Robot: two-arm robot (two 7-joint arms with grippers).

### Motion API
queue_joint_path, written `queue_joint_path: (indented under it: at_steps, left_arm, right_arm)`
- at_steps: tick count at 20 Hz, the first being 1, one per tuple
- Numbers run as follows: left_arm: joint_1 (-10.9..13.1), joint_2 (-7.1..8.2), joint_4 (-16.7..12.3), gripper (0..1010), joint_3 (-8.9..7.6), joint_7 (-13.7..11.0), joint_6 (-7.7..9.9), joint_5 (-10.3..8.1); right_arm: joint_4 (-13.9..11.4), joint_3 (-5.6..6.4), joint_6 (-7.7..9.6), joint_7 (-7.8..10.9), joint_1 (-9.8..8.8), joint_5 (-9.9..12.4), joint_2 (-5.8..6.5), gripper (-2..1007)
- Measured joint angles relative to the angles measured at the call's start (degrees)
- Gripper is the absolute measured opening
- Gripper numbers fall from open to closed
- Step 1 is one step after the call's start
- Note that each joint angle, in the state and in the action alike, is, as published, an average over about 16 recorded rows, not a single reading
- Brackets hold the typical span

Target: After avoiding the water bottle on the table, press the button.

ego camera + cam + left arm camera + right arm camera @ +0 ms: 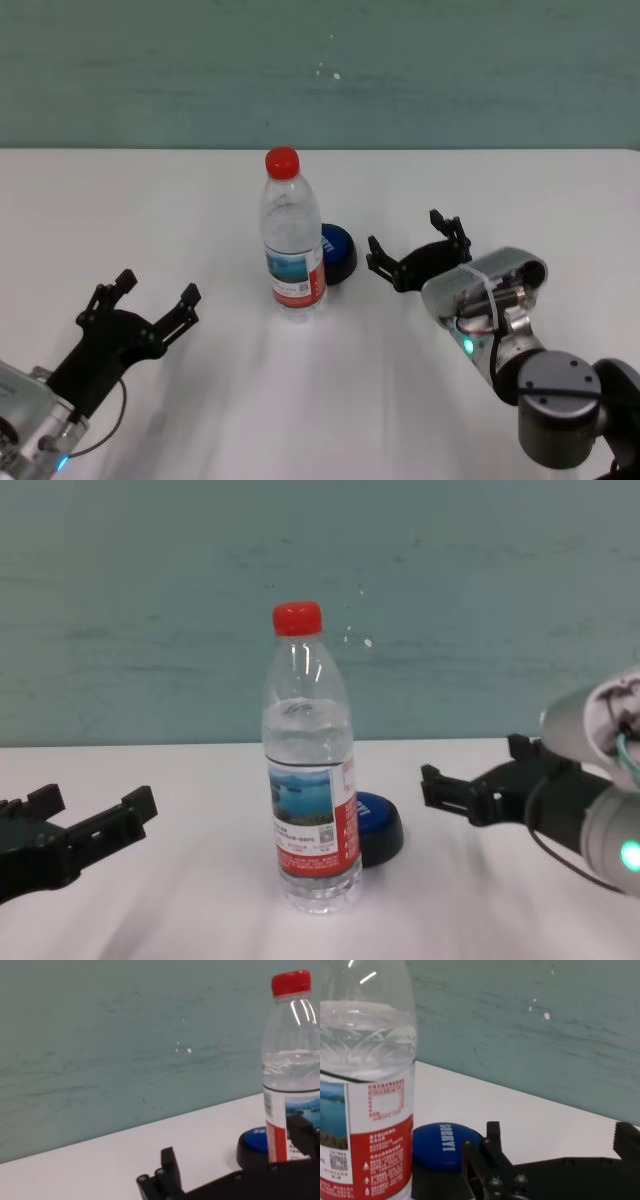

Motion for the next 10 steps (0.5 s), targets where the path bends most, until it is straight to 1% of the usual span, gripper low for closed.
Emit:
queue_joint_path:
  at_steps: [3, 10]
  left_arm:
    - [0.0, 0.0, 0.0, 1010, 0.0, 0.0, 0.0, 0.0]
    - [0.0, 0.0, 0.0, 1010, 0.0, 0.0, 0.0, 0.0]
  right_arm:
    - [-0.9, 0.25, -0.45, -0.65, -1.31, -0.7, -0.35, 1004]
    - [-2.0, 0.94, -2.76, -2.22, -4.23, -2.2, -1.39, 1004]
